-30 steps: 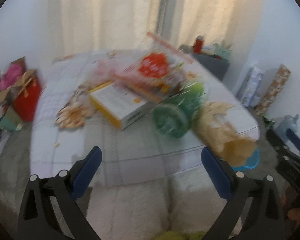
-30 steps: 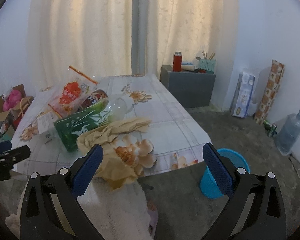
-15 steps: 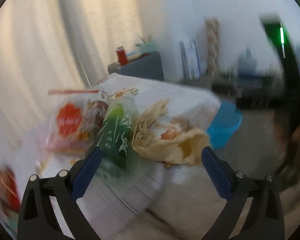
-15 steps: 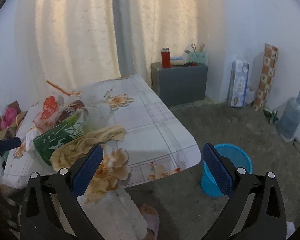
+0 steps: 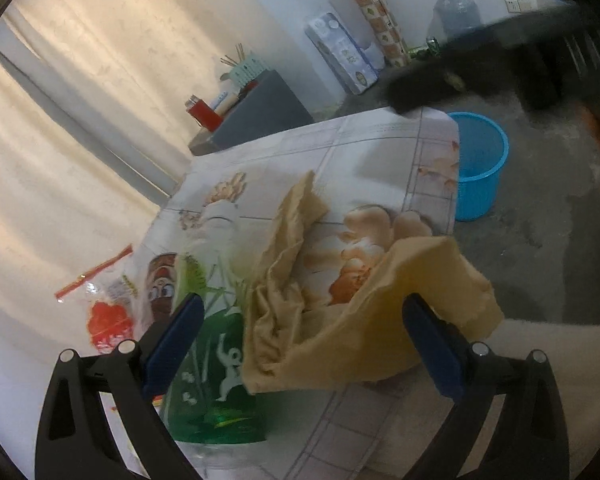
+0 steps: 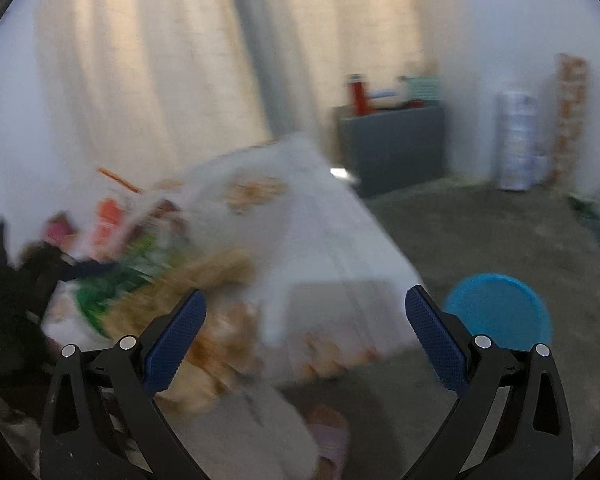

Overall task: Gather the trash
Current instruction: 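Grasp the crumpled tan paper with the left tool while the right tool grasps the green-labeled bottle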

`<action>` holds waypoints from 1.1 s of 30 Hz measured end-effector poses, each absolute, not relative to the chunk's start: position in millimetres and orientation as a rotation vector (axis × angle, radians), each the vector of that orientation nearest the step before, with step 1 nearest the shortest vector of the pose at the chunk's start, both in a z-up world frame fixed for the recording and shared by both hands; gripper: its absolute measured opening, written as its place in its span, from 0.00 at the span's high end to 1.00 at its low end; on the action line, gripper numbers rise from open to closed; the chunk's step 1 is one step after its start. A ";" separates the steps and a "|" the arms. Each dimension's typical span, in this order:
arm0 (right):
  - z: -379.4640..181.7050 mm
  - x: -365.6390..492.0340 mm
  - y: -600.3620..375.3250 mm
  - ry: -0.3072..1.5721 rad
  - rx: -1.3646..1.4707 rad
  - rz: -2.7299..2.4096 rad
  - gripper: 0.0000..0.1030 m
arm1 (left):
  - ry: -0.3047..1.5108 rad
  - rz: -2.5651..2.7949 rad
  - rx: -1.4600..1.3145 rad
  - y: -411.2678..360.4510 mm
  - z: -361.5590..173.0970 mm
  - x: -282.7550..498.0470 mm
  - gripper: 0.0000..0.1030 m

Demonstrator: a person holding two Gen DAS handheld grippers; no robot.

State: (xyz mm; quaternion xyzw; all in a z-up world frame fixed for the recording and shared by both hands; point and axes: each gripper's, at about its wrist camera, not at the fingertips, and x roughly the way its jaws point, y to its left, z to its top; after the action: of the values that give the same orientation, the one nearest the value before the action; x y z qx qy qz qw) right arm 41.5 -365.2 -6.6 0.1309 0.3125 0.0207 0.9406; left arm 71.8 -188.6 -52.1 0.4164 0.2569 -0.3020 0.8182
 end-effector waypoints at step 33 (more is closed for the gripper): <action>-90.0 267.1 -280.0 1.442 1.038 0.454 0.14 | 0.649 -0.622 0.553 -187.8 -81.6 72.3 0.22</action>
State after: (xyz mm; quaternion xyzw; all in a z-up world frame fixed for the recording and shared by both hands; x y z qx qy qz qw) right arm 267.1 -280.0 -90.0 0.4493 0.6242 0.1963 0.6083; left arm 72.3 -187.8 -81.6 0.2640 0.3096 -0.2968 0.8639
